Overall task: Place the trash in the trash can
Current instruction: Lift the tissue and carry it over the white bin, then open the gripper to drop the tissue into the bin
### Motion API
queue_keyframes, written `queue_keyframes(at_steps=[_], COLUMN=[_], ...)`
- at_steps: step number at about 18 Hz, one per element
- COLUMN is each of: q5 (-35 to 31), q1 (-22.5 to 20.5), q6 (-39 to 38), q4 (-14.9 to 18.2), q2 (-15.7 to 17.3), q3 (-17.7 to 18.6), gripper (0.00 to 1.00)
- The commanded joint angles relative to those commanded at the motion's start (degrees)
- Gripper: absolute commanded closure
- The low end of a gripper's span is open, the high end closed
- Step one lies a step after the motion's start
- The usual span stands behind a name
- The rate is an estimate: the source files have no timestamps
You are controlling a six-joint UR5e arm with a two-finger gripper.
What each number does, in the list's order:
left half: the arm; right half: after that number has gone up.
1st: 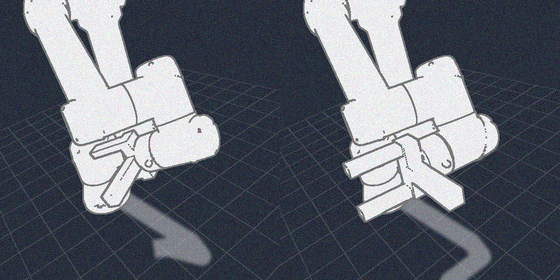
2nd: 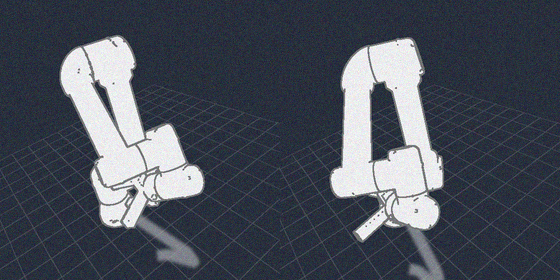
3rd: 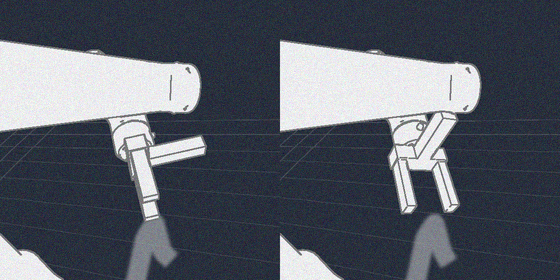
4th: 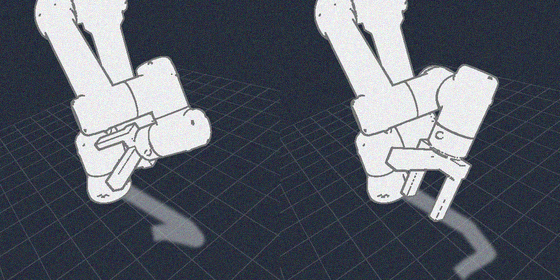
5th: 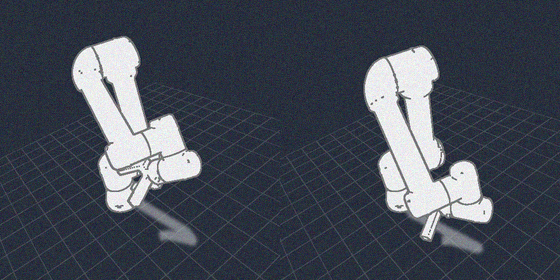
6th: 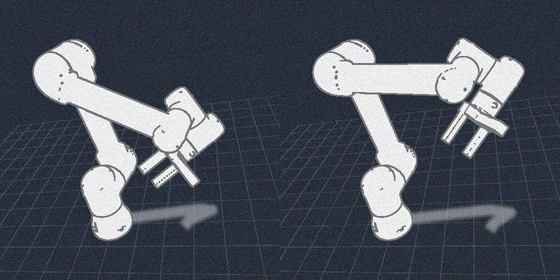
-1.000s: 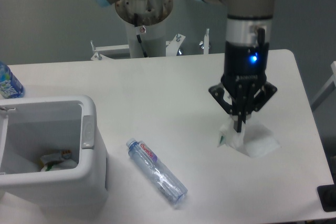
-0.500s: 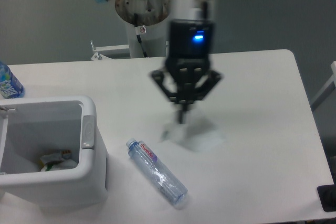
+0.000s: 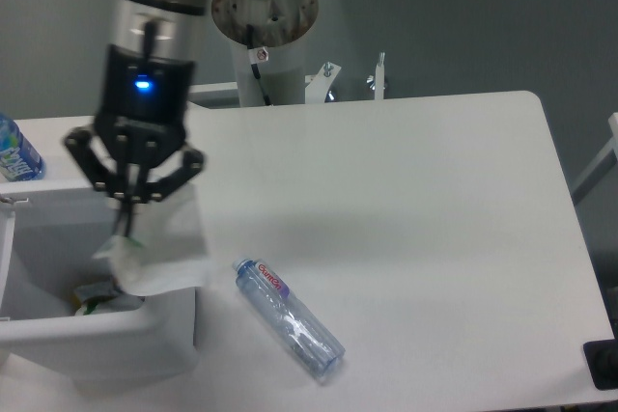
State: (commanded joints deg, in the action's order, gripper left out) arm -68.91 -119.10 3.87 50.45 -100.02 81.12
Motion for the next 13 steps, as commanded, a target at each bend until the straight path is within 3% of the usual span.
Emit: queue_keyframes(at_steps=[1,3,5,9,13], q5=[0.3,0.1,0.0,-1.4,-1.7], q1=[0.4,2.1,2.1,1.8,-1.6], q6=[0.2,0.4,0.3,0.3,0.4], q4=[-0.3,-0.8,-0.8,-0.7,-0.6], q2=[-0.3,-1.1,-1.1,-1.1,-0.9], q3=[-0.1,0.0,-0.1,-0.4,0.3], gripper=[0.45,0.09,0.00,0.00,0.00])
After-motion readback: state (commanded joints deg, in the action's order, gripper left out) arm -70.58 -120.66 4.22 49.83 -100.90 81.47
